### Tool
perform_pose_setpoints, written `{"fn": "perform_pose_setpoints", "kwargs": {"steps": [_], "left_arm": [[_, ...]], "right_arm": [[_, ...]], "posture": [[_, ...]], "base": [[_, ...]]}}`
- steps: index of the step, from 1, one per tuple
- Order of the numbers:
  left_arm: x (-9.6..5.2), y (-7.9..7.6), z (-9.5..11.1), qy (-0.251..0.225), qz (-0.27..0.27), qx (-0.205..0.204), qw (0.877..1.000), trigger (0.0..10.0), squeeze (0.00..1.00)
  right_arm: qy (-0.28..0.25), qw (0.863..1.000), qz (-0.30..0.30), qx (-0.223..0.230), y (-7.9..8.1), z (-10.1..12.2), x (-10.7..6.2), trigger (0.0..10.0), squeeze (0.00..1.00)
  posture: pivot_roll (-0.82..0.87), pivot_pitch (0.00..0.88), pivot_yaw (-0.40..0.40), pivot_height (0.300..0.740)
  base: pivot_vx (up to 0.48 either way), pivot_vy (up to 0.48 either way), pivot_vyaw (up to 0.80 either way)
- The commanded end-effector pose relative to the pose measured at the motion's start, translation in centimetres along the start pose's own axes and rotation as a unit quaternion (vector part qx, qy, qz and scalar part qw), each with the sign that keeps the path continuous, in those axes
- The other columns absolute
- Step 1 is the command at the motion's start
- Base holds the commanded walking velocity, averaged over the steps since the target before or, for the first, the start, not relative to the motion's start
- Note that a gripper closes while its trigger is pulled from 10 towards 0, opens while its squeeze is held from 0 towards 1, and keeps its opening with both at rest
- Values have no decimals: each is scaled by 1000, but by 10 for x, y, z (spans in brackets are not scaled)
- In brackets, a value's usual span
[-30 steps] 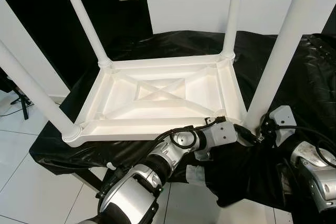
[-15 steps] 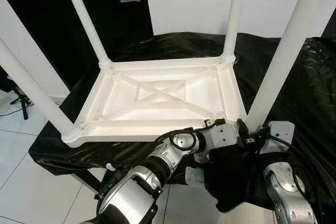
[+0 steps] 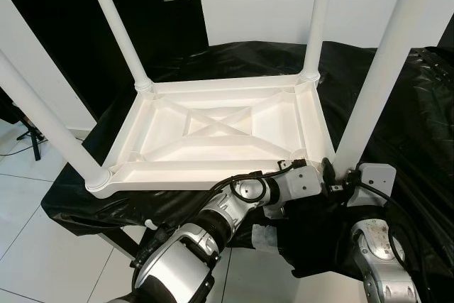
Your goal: Building children table
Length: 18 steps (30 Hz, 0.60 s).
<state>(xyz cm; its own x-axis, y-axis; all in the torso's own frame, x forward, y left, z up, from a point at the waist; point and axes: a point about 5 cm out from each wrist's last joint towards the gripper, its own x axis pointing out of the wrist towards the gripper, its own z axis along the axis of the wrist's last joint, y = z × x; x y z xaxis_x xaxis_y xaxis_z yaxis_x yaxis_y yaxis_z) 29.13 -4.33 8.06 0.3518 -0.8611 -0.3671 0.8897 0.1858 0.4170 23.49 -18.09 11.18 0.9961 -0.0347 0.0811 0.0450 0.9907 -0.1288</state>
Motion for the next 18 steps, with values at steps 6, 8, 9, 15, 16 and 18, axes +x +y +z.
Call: {"fn": "perform_pose_setpoints", "kwargs": {"steps": [6, 8, 9, 15, 16, 18], "left_arm": [[-2, -38, -44, 104, -12, -54, 993, 10000, 0], [-2, -38, -44, 104, -12, -54, 993, 10000, 0], [-2, -38, -44, 104, -12, -54, 993, 10000, 0], [-2, -37, -43, 103, -12, -52, 993, 10000, 0], [-2, -37, -44, 103, -13, -52, 993, 10000, 0], [-2, -37, -44, 103, -13, -53, 993, 10000, 0]], "right_arm": [[8, 995, 91, -40, -2, -3, 8, 10000, 0], [8, 995, 91, -40, -2, -3, 8, 10000, 0], [8, 995, 91, -40, -2, -3, 8, 10000, 0], [18, 983, 165, -81, -15, -2, 14, 10000, 0], [21, 976, 198, -90, -19, -1, 15, 10000, 0], [23, 971, 218, -95, -21, 0, 15, 10000, 0]], "posture": [[31, 0, 80, 740], [31, 0, 80, 740], [31, 0, 80, 740], [29, 0, 80, 740], [31, 0, 79, 740], [31, 0, 79, 740]], "base": [[0, 0, 0], [0, 0, 0], [0, 0, 0], [0, 0, 0], [0, 0, 0], [0, 0, 0]]}}
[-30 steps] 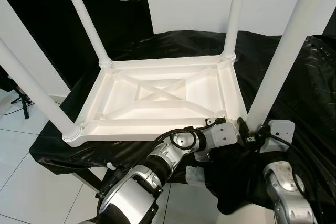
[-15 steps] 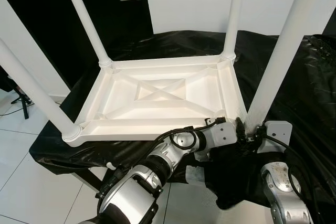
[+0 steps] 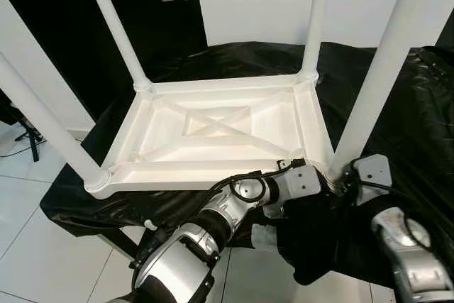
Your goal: Building children table
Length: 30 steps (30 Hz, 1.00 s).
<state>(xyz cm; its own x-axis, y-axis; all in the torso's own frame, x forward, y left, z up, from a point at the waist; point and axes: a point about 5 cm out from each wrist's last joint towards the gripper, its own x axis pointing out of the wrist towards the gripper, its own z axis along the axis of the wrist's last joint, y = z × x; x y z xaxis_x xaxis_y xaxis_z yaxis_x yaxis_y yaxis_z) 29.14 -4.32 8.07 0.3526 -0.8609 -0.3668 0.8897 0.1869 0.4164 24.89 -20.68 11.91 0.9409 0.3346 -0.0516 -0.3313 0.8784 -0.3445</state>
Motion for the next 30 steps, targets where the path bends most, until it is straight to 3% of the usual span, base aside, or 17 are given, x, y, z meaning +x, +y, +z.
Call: {"fn": "perform_pose_setpoints", "kwargs": {"steps": [1, 5, 6, 7, 8, 17, 22, 24, 26, 27, 29, 30], "left_arm": [[-2, -37, -44, 104, -13, -52, 993, 10000, 0], [-3, -38, -45, 104, -13, -53, 993, 10000, 0], [-3, -38, -45, 104, -13, -53, 993, 10000, 0], [-3, -38, -45, 104, -13, -53, 993, 10000, 0], [-3, -38, -45, 105, -13, -53, 993, 10000, 0], [-4, -36, -46, 106, -14, -49, 993, 10000, 0], [-3, -36, -44, 104, -14, -48, 993, 10000, 0], [-2, -36, -43, 102, -14, -48, 993, 10000, 0], [-2, -37, -43, 102, -14, -50, 993, 10000, 0], [-2, -37, -43, 102, -14, -50, 993, 10000, 0], [-3, -37, -44, 103, -14, -51, 993, 10000, 0], [-3, -37, -44, 103, -14, -51, 993, 10000, 0]], "right_arm": [[1, 999, 37, 8, 3, -2, 2, 10000, 0], [6, 998, 69, -2, -2, -1, 2, 10000, 0], [8, 997, 76, -4, -3, -1, 2, 3098, 0], [8, 997, 76, -4, -3, -1, 2, 3098, 0], [8, 997, 80, -7, -4, -1, 2, 0, 0], [14, 995, 98, -4, -5, -5, -3, 0, 0], [8, 997, 71, 30, 3, -6, -5, 0, 0], [4, 998, 53, 44, 7, -5, -5, 0, 0], [-3, 996, -15, 83, 18, -5, -7, 0, 0], [-3, 996, -15, 83, 18, -5, -7, 0, 0], [-8, 989, -110, 104, 23, -5, -12, 0, 0], [-8, 989, -110, 104, 23, -5, -12, 0, 0]], "posture": [[32, 0, 79, 740], [36, 0, 81, 740], [37, 0, 82, 740], [37, 0, 82, 740], [37, 0, 82, 740], [31, 0, 82, 740], [31, 0, 83, 740], [29, 0, 84, 740], [30, 0, 85, 740], [30, 0, 85, 740], [32, 0, 84, 740], [32, 0, 84, 740]], "base": [[0, 0, 0], [0, 0, 0], [0, 0, 0], [0, 0, 0], [0, 0, 0], [0, 0, 0], [0, 0, 0], [0, 0, 0], [0, 0, 0], [0, 0, 0], [0, 0, 0], [0, 0, 0]]}}
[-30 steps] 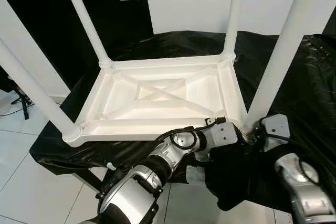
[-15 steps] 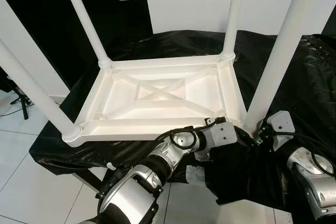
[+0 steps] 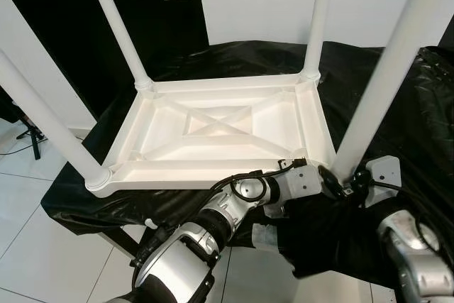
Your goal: Building children table
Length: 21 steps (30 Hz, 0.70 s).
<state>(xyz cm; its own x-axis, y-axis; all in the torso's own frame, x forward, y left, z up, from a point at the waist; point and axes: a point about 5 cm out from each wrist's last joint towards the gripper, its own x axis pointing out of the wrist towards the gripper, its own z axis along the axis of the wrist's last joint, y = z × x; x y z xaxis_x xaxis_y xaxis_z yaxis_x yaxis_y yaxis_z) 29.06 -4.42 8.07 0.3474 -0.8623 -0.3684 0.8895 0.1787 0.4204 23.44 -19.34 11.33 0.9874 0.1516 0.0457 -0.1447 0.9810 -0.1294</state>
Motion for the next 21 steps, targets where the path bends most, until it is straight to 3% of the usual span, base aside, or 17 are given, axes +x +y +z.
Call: {"fn": "perform_pose_setpoints", "kwargs": {"steps": [1, 2, 3, 4, 7, 17, 18, 20, 21], "left_arm": [[-3, -36, -44, 104, -11, -54, 993, 10000, 0], [-3, -36, -44, 104, -11, -54, 993, 10000, 0], [-3, -36, -45, 104, -11, -55, 993, 10000, 0], [-3, -36, -45, 104, -11, -55, 993, 10000, 0], [-4, -36, -46, 105, -10, -55, 993, 10000, 0], [-3, -38, -45, 104, -14, -55, 993, 10000, 0], [-2, -39, -45, 104, -15, -55, 993, 10000, 0], [-2, -39, -44, 104, -15, -56, 993, 10000, 0], [-2, -39, -44, 104, -15, -56, 993, 10000, 0]], "right_arm": [[15, 1000, -8, -9, 2, -5, -4, 0, 0], [15, 1000, -8, -9, 2, -5, -4, 0, 0], [5, 998, -58, -3, 1, -5, -8, 0, 0], [5, 998, -58, -3, 1, -5, -8, 0, 0], [-39, 990, -136, 7, 2, 4, -14, 0, 0], [-29, 991, -133, 8, 4, 3, -13, 0, 0], [-17, 996, -93, 8, 6, 1, -11, 10000, 1000], [0, 1000, -11, 0, 5, 0, -5, 10000, 1000], [0, 1000, -11, 0, 5, 0, -5, 10000, 1000]], "posture": [[32, 0, 84, 740], [32, 0, 84, 740], [32, 0, 84, 740], [32, 0, 84, 740], [31, 0, 86, 740], [24, 0, 89, 740], [21, 0, 90, 740], [19, 0, 89, 740], [19, 0, 89, 740]], "base": [[0, 0, 0], [0, 0, 0], [0, 0, 0], [0, 0, 0], [0, 0, 0], [0, 0, 0], [0, 0, 0], [0, 0, 0], [0, 0, 0]]}}
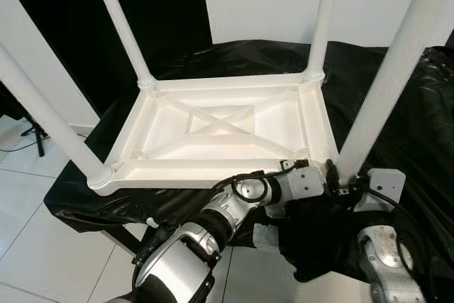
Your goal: Building children table
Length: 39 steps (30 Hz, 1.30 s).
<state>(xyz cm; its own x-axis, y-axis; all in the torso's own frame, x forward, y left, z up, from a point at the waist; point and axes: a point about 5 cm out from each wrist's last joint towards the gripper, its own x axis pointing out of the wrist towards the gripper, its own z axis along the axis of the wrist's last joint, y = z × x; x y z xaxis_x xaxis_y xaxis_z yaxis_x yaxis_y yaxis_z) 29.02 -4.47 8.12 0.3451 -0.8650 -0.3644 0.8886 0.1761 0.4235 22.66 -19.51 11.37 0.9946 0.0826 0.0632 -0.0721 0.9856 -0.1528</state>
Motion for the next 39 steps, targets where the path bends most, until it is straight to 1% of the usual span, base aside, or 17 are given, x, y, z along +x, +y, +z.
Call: {"fn": "perform_pose_setpoints", "kwargs": {"steps": [1, 2, 4, 5, 6, 7, 8, 9, 12, 21, 27, 28, 30, 33, 36, 38, 39], "left_arm": [[-2, -39, -45, 106, -15, -58, 993, 10000, 0], [-2, -40, -45, 106, -16, -59, 993, 10000, 0], [-2, -40, -45, 106, -16, -59, 993, 10000, 0], [-2, -41, -45, 106, -17, -59, 992, 10000, 0], [-2, -41, -45, 106, -17, -59, 992, 10000, 0], [-2, -41, -45, 106, -17, -59, 992, 10000, 0], [-2, -41, -45, 106, -17, -58, 993, 10000, 0], [-2, -41, -45, 106, -17, -58, 993, 10000, 0], [-3, -37, -45, 106, -10, -58, 993, 10000, 0], [-4, -37, -46, 107, -10, -59, 992, 10000, 0], [-2, -37, -44, 105, -12, -57, 993, 10000, 0], [-2, -37, -44, 104, -12, -57, 993, 10000, 0], [-2, -37, -44, 104, -12, -57, 993, 10000, 0], [-2, -37, -44, 104, -13, -57, 993, 10000, 0], [-2, -37, -43, 103, -13, -57, 993, 10000, 0], [-2, -37, -43, 103, -12, -57, 993, 10000, 0], [-2, -37, -43, 103, -12, -57, 993, 10000, 0]], "right_arm": [[6, 999, 46, 8, 4, 0, 4, 10000, 1000], [3, 997, 81, -12, 1, 3, 7, 10000, 961], [3, 997, 81, -12, 1, 3, 7, 10000, 961], [2, 993, 116, -30, -2, 6, 11, 10000, 0], [2, 987, 153, -46, -5, 9, 14, 10000, 0], [2, 987, 153, -46, -5, 9, 14, 10000, 0], [2, 983, 175, -56, -6, 11, 16, 10000, 0], [2, 983, 175, -56, -6, 11, 16, 10000, 0], [5, 974, 214, -73, -13, 15, 21, 10000, 0], [29, 965, 250, -75, -18, 13, 21, 10000, 0], [53, 961, 262, -67, -17, 5, 13, 10000, 0], [52, 963, 258, -60, -15, 3, 11, 0, 0], [50, 965, 253, -56, -14, 2, 11, 0, 0], [36, 978, 202, -22, -7, 2, 9, 0, 0], [33, 982, 185, -13, -5, 2, 9, 0, 0], [26, 993, 112, 1, -1, 0, 6, 0, 0], [26, 993, 112, 1, -1, 0, 6, 0, 0]], "posture": [[19, 0, 89, 740], [18, 0, 89, 740], [18, 0, 89, 740], [21, 0, 85, 740], [25, 0, 82, 740], [25, 0, 82, 740], [25, 0, 82, 740], [25, 0, 82, 740], [32, 0, 80, 740], [27, 0, 86, 740], [21, 0, 90, 740], [20, 0, 90, 740], [20, 0, 90, 740], [21, 0, 88, 740], [21, 0, 88, 740], [21, 0, 86, 740], [21, 0, 86, 740]], "base": [[0, 0, 0], [0, 0, 0], [0, 0, 0], [0, 0, 0], [0, 0, 0], [0, 0, 0], [0, 0, 0], [0, 0, 0], [0, 0, 0], [0, 0, 0], [0, 0, 0], [0, 0, 0], [0, 0, 0], [0, 0, 0], [0, 0, 0], [0, 0, 0], [0, 0, 0]]}}
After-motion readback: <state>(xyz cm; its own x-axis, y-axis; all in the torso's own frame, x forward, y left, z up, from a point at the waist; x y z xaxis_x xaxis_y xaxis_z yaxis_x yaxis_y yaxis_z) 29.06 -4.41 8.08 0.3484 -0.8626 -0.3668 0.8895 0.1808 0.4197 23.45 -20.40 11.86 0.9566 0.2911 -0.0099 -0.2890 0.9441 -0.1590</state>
